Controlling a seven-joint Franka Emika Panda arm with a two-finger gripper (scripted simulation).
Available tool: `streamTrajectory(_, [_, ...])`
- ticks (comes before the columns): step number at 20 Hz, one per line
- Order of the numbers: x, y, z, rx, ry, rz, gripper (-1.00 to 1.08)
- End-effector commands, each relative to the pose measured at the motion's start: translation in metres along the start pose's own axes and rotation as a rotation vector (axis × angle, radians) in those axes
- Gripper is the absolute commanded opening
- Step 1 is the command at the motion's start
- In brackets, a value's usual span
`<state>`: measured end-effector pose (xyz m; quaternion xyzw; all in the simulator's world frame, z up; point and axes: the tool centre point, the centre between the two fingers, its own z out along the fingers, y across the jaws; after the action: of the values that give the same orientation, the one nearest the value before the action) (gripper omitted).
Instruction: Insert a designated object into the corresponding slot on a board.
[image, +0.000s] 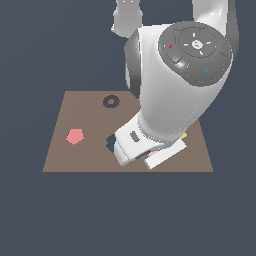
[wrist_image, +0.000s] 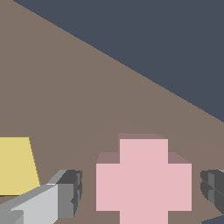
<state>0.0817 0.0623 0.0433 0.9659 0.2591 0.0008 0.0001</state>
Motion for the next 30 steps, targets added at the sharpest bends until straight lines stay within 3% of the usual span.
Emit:
streamTrajectory(1, [-0.0008,-0.0003,0.0090,0.001,-0.002,0.001,1.00])
streamTrajectory(4, [-0.0011,-0.0001,0.0133,0.001,-0.002,0.001,1.00])
streamTrajectory(5, [-0.0011,-0.0001,0.0133,0.001,-0.002,0.001,-1.00])
streamTrajectory(20, [-0.0008,0.0013,0.0122,0.000,-0.001,0.015,-1.00])
streamTrajectory(30, [0.0036,0.0066,0.0116,0.000,-0.001,0.153,-1.00])
